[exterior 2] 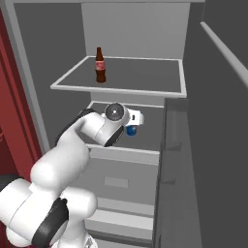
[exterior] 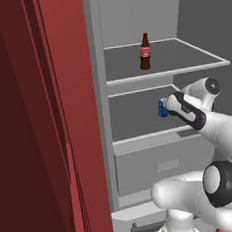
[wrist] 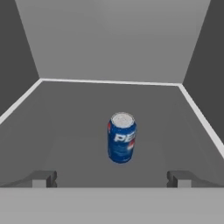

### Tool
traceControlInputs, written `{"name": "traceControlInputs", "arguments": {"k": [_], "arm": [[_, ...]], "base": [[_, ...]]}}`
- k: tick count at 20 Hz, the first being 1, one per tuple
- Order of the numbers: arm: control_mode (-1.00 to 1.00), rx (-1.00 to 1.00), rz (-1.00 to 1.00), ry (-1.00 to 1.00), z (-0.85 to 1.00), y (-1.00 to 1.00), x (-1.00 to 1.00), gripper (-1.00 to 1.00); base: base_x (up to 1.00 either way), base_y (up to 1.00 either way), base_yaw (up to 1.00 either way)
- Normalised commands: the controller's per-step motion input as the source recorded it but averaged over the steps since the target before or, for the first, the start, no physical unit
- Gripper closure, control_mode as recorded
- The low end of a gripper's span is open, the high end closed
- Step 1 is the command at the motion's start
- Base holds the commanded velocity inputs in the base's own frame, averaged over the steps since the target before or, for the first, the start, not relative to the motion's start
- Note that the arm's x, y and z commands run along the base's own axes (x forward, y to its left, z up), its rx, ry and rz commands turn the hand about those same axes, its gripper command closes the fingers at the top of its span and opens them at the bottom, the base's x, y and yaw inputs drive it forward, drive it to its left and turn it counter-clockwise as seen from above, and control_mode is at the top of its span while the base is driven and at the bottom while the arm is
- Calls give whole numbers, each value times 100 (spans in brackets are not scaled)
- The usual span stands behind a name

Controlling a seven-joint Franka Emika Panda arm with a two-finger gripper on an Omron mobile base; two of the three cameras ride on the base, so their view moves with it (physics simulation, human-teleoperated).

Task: Open the fridge, grab two sodas, and place both sodas inside the bowl with ice on the dining counter.

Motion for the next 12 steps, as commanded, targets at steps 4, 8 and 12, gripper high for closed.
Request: {"name": "traceControlInputs", "arguments": {"k": [4,8,12], "arm": [[-100,0,0,0,-21,0,25,-100],[-100,0,0,0,-20,0,24,-100],[-100,0,0,0,-19,-2,23,-100]], "base": [[0,0,0],[0,0,0],[0,0,0]]}}
